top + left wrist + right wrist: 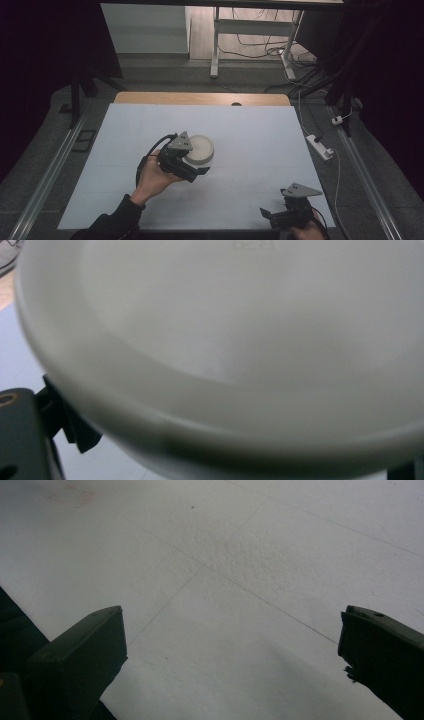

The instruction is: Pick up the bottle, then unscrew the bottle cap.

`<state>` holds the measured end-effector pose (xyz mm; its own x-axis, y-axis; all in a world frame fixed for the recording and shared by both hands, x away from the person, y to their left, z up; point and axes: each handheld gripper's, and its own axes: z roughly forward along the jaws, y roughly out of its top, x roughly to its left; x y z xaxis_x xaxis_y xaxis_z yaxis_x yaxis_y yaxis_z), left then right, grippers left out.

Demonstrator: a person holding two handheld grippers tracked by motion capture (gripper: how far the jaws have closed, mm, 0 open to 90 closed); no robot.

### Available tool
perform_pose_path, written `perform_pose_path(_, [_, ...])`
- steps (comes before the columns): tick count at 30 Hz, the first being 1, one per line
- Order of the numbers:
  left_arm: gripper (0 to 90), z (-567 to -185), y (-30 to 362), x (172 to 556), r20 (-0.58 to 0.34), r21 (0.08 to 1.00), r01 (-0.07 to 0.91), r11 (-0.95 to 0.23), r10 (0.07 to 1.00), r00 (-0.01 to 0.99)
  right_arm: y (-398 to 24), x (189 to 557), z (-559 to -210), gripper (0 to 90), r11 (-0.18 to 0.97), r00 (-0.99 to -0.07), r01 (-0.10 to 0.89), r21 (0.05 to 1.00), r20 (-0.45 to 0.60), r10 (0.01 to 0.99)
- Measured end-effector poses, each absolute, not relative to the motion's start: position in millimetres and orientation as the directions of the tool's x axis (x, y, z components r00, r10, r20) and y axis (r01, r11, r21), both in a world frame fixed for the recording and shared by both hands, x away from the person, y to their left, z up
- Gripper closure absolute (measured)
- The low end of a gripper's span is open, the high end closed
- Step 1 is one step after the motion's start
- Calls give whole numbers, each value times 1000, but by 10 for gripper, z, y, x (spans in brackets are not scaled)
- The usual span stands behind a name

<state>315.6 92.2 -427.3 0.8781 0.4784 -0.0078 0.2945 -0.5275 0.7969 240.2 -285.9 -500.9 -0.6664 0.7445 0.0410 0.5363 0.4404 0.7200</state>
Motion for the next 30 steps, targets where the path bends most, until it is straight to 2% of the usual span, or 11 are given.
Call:
perform_pose_path(26, [73,-4303,865,3086,-16,796,280,-537,444,896,-2855,2372,-4985,0,432,-651,513,742,9,759])
perform_pose_path(30, [73,-4315,870,3088,-25,797,283,-533,439,898,-2827,2372,-4955,0,403,-657,514,757,45,753])
